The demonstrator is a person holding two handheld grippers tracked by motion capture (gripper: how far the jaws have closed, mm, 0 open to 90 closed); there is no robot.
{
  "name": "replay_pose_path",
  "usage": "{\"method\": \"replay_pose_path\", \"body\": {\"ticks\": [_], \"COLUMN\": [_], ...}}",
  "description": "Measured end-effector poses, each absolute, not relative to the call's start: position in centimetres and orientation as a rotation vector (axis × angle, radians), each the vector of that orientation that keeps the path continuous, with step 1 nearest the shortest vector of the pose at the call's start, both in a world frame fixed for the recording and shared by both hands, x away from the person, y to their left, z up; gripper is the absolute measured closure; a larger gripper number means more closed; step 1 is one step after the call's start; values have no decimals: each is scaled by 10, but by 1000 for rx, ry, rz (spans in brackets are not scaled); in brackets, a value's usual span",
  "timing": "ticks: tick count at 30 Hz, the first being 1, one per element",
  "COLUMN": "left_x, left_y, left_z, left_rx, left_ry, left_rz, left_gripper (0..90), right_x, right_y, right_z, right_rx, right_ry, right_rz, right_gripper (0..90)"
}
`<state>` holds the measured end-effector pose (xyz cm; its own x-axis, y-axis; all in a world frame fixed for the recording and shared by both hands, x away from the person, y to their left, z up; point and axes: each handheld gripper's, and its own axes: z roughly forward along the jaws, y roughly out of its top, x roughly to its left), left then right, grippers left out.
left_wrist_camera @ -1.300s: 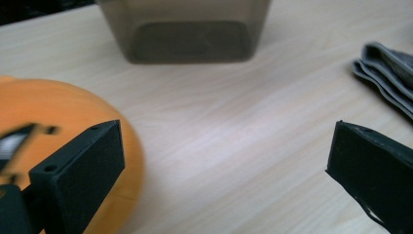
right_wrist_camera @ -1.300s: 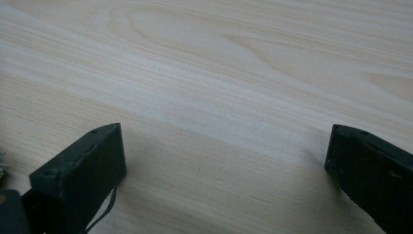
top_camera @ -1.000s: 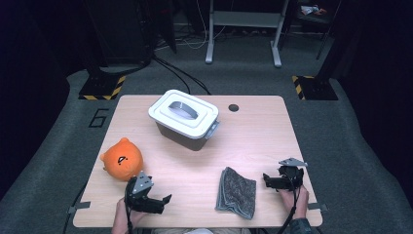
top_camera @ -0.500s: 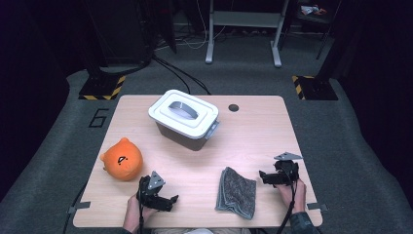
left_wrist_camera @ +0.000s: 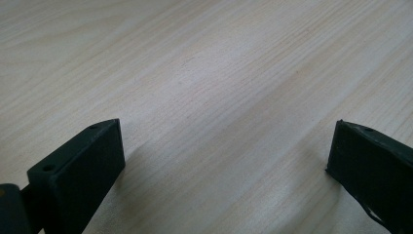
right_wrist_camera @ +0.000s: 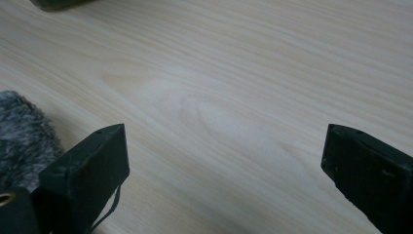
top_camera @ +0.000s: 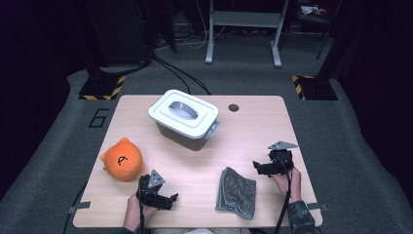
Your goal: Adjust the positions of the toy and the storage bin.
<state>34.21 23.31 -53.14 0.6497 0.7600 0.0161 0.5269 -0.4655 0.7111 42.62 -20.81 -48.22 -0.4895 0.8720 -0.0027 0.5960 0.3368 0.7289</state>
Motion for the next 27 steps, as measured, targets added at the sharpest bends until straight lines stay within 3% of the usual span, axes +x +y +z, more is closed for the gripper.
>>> {"method": "replay_pose_path", "body": {"ticks": [27], "left_x": [342], "left_y": [233], "left_z": [-532], "left_rx": [2170], "left_ry": [999], "left_rz": [437], "left_gripper": [0], "right_x": [480], "right_y": [-130], "right_z": [-420], "right_rx": [1028], "right_ry": [2332], "right_rz": [1106], "right_gripper": [89]}}
